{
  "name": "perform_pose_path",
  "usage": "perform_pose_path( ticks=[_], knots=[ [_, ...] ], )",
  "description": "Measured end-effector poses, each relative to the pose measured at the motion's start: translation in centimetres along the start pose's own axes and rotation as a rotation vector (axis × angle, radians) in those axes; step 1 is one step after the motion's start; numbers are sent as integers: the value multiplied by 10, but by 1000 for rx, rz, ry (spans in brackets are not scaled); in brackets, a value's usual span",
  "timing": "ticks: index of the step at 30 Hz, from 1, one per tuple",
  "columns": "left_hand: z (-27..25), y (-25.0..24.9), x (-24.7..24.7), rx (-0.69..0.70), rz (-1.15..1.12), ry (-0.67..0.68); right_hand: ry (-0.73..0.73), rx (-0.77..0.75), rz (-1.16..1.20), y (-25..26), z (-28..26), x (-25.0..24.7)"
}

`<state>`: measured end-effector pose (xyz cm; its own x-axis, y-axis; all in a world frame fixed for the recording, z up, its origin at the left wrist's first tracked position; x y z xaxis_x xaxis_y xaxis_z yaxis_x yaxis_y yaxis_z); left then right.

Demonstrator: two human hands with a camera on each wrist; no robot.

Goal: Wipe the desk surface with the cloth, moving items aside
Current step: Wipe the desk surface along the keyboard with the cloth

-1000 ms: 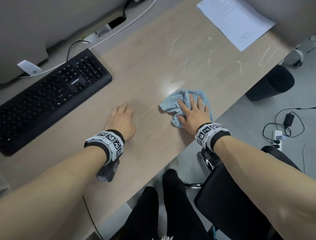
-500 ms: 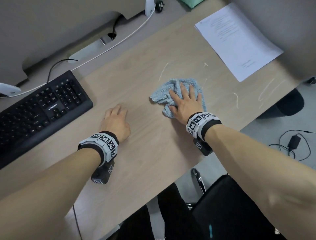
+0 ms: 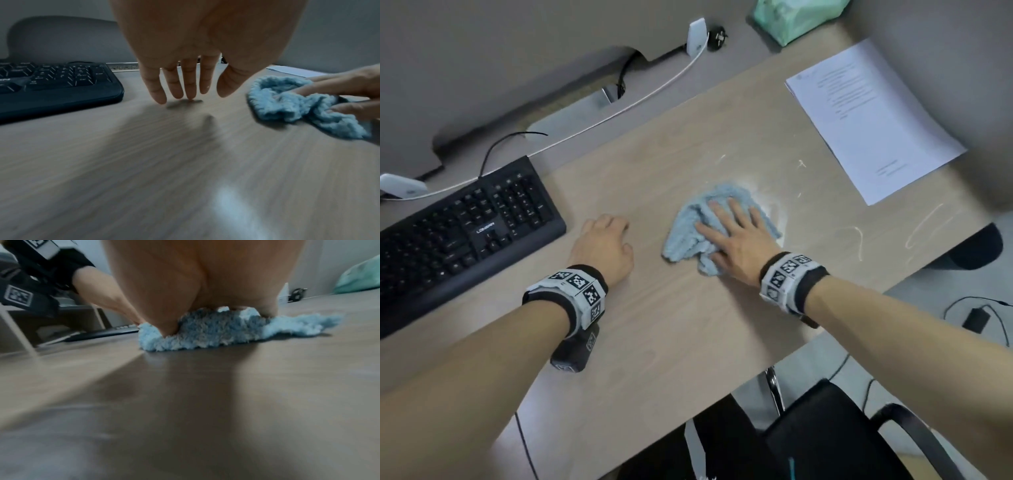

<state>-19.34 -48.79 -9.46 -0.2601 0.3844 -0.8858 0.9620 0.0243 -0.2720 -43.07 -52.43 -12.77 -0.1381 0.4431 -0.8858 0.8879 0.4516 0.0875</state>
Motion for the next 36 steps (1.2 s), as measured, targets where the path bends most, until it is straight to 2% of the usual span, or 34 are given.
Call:
perform_pose_path(
  ticks=[3, 7, 9, 11, 14, 16, 18, 21, 24, 26, 28, 31, 36],
  knots=[
    [7, 7, 0, 37, 0, 13, -23, 276, 65, -47, 23, -14],
    [8, 18, 7, 44, 21, 76, -48, 553, 225, -46, 76, -40],
    [8, 19, 8, 56, 16, 67, -31, 519, 216, -23, 95, -52],
    [8, 20, 8, 63, 20, 60, -4, 372, 157, 11, 96, -53],
    [10, 22, 5, 77, 26, 65, -15, 121, 83, 53, 59, -32],
    [9, 23, 4, 83, 19, 68, -29, 56, 78, 43, 34, -18],
    [7, 24, 2, 95, 14, 76, -35, 138, 76, 7, 28, -18],
    [5, 24, 2, 119, 21, 63, -40, 356, 123, -35, 48, -31],
    [3, 22, 3, 128, 55, 47, -25, 512, 194, -26, 83, -47],
    [2, 20, 5, 126, 79, 41, -7, 492, 186, -1, 98, -53],
    [2, 20, 6, 128, 95, 42, 2, 365, 148, 28, 98, -52],
    [4, 23, 6, 133, 102, 58, -26, 201, 84, 47, 69, -36],
    [8, 27, 3, 139, 52, 78, -30, 264, 78, 19, 23, -17]
  ],
)
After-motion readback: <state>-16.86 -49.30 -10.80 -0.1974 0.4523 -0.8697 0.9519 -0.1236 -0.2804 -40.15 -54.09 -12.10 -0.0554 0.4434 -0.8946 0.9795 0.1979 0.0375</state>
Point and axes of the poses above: each hand's wrist, its own z-axis towards the middle knuckle, its own x-axis out of the palm, y = z × x, the point moved 6 cm from there along z, towards the middle knuckle, and after that the axes turned 11 degrees about x, right-handed, at the moved point
